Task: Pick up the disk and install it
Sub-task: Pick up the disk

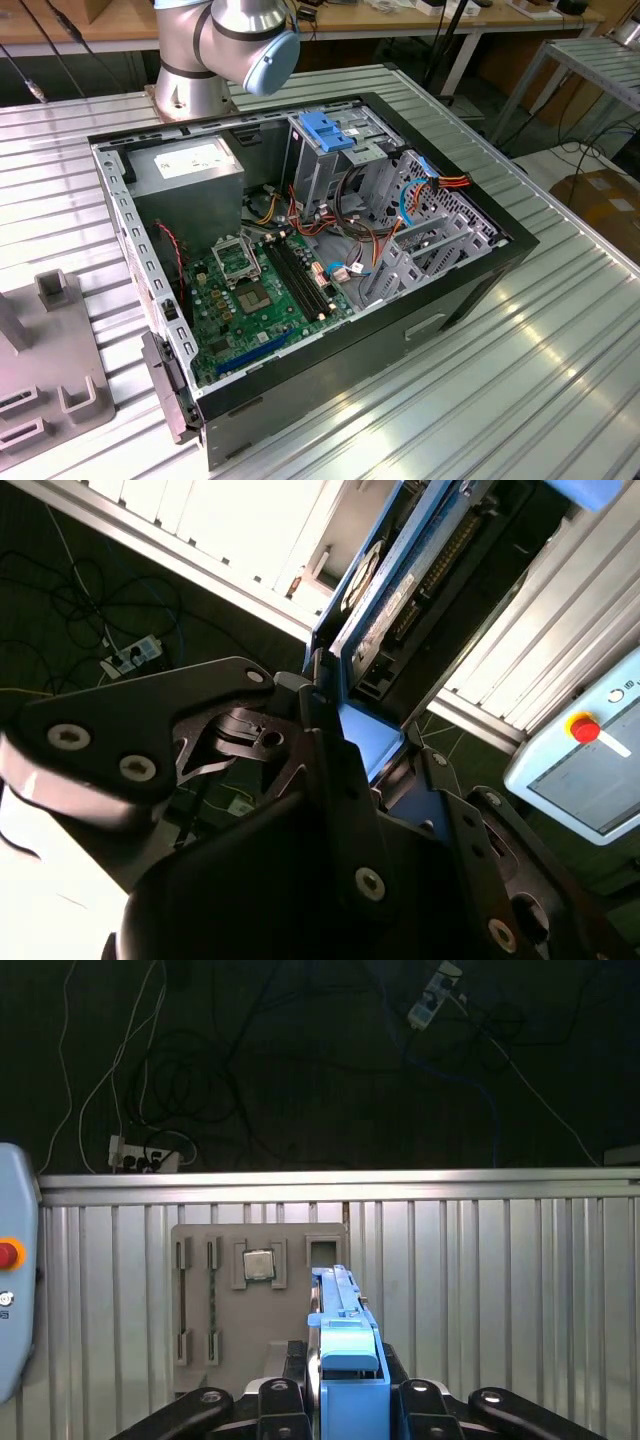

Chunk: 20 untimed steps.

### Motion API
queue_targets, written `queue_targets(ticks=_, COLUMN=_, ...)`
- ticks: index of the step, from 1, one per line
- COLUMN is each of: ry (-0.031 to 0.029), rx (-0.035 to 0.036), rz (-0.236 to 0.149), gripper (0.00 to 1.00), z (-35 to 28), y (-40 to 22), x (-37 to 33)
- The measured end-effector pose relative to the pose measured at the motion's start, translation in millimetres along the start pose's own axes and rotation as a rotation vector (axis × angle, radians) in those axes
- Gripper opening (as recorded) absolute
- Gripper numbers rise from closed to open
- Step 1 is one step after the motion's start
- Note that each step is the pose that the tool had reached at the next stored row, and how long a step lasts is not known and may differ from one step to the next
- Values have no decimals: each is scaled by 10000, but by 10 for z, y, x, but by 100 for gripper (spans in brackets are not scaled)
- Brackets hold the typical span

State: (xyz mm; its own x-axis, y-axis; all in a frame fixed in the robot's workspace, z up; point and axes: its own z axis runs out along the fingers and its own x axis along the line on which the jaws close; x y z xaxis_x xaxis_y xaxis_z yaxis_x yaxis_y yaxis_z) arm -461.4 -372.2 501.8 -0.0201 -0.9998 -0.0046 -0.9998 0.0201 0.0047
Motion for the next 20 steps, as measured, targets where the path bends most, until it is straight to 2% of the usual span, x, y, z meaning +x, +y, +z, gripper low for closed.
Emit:
queue_targets(ticks=8, ry=0, rx=0, rz=0, gripper=37, z=-2, y=-3, x=0)
queue_targets(ticks=15, ry=0, rx=-1, rz=0, gripper=37, z=-3, y=-98, x=-2)
queue_targets(ticks=20, ry=0, rx=0, rz=0, gripper=37, z=-3, y=-193, x=-4)
